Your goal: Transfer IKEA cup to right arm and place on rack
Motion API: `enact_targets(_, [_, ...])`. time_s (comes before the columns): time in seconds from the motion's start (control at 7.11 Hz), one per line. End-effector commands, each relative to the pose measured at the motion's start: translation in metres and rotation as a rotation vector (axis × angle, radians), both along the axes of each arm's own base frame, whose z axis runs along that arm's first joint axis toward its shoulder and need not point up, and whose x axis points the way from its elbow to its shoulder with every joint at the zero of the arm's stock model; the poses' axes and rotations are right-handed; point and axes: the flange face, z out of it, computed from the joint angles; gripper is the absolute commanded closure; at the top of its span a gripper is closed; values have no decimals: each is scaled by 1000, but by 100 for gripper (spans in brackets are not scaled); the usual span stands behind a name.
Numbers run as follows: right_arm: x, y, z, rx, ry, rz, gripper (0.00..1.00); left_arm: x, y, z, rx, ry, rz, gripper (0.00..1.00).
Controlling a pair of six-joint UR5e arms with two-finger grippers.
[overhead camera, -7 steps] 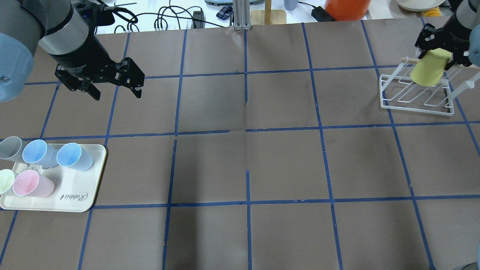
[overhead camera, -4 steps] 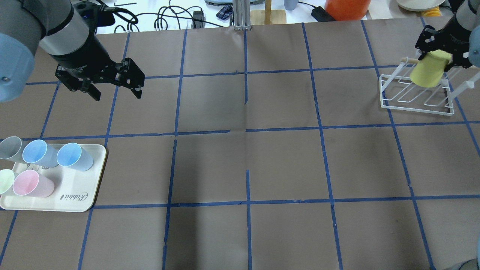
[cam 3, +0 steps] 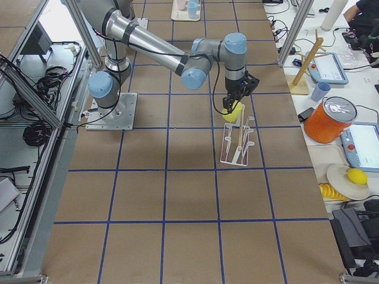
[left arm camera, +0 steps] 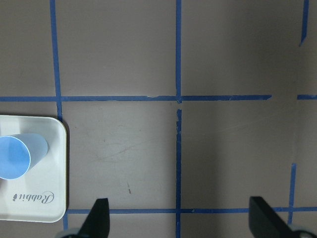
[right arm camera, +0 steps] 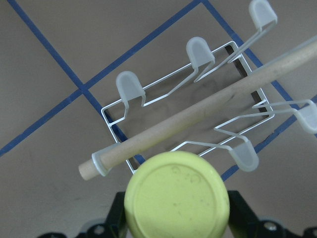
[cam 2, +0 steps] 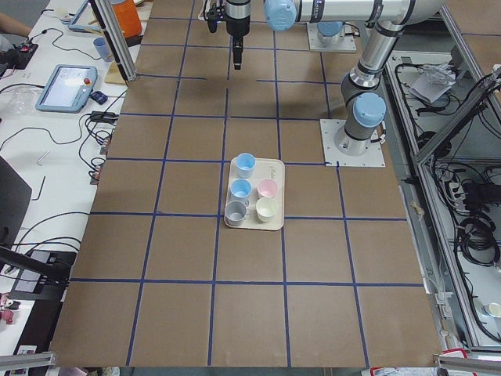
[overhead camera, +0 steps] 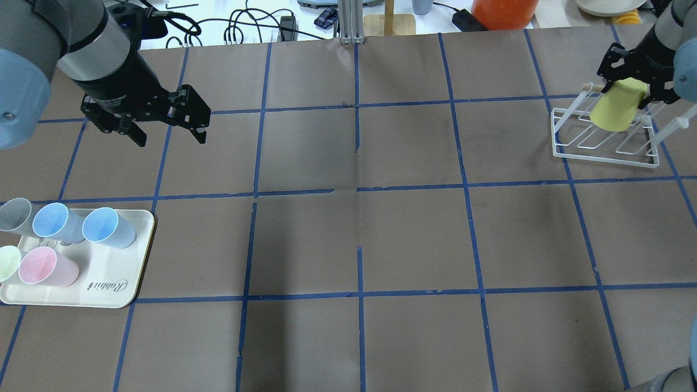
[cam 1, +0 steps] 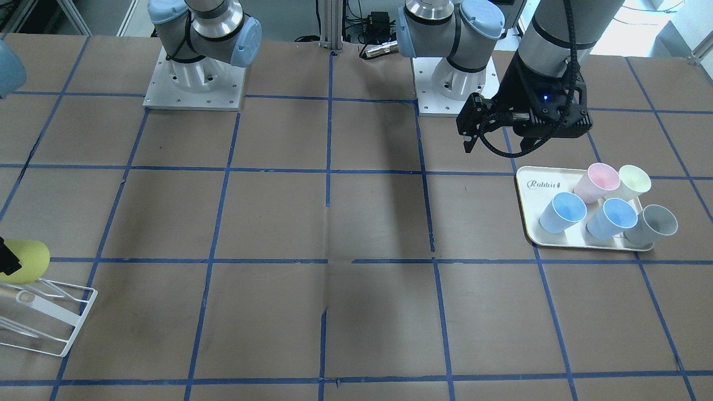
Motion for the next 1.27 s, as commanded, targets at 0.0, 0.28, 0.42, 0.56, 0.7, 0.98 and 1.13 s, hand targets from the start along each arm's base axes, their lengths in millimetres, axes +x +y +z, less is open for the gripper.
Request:
enact_targets(0.0, [-3, -7, -9, -18, 12, -3, 100, 0, 0, 0, 0, 0, 0, 0])
enact_targets(0.28, [-3, -8, -11, -16, 5, -3, 100, 0, 0, 0, 0, 0, 2, 0])
enact_targets(0.42, [-3, -8, -14, -13, 2, -2, 100, 0, 0, -1, 2, 0, 0, 0])
enact_targets(0.56, [-1, -3, -27, 4, -6, -1, 100, 0, 0, -1, 2, 0, 2, 0])
enact_targets(0.7, [-1, -3, -31, -22, 10, 0, 100, 0, 0, -1, 2, 0, 0, 0])
enact_targets(0.98, [1, 1, -41, -9, 1, 1, 100, 0, 0, -1, 0, 0, 2, 0])
enact_targets(1.13, [1, 1, -42, -7, -1, 1, 100, 0, 0, -1, 0, 2, 0, 0])
